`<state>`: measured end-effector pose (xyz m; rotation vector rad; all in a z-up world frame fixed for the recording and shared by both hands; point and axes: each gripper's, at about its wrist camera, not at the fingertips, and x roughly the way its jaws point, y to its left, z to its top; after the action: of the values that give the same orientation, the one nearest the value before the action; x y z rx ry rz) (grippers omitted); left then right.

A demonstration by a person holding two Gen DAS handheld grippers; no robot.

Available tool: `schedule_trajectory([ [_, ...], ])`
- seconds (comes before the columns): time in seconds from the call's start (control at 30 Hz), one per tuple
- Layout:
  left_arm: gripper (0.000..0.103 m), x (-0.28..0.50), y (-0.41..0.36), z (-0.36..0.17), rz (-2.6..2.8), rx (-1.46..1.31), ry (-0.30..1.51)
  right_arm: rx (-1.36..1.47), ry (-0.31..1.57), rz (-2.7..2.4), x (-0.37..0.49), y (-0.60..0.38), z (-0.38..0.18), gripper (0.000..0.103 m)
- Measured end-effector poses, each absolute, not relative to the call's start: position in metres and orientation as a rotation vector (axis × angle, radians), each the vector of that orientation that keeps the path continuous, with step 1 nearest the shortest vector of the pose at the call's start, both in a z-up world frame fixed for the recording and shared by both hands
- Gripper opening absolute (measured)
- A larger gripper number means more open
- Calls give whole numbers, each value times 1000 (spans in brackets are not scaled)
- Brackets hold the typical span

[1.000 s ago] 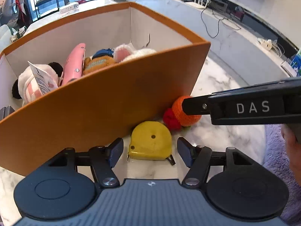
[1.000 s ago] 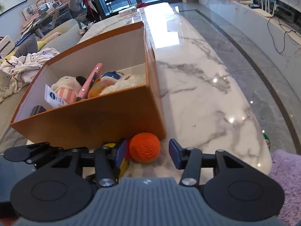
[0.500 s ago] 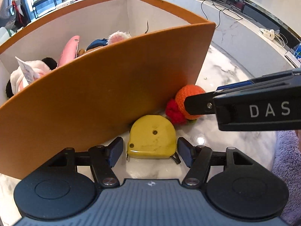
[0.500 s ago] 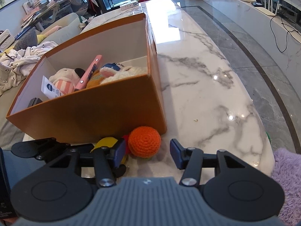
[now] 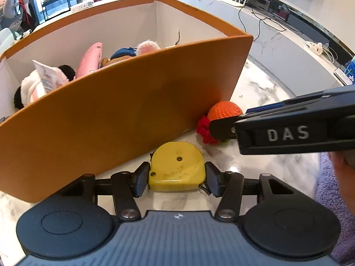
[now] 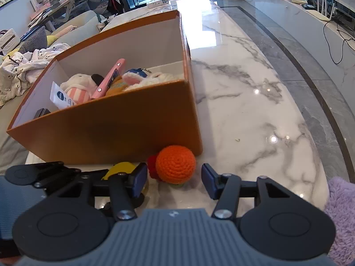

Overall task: Organize objects
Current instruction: 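Grasp the yellow tape measure with the left gripper while the right gripper grasps the orange crochet ball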

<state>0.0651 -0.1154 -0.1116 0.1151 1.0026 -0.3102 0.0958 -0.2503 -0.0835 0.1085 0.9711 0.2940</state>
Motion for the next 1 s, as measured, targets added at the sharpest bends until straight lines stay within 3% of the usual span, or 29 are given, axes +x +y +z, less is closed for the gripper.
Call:
schedule_trajectory([
  [0.5, 62, 53, -104, -90, -299, 51, 946, 124, 961, 302, 104, -246, -99, 55],
  [1.0, 62, 35, -101, -69, -301, 28, 890, 96, 957, 309, 99, -242, -84, 43],
])
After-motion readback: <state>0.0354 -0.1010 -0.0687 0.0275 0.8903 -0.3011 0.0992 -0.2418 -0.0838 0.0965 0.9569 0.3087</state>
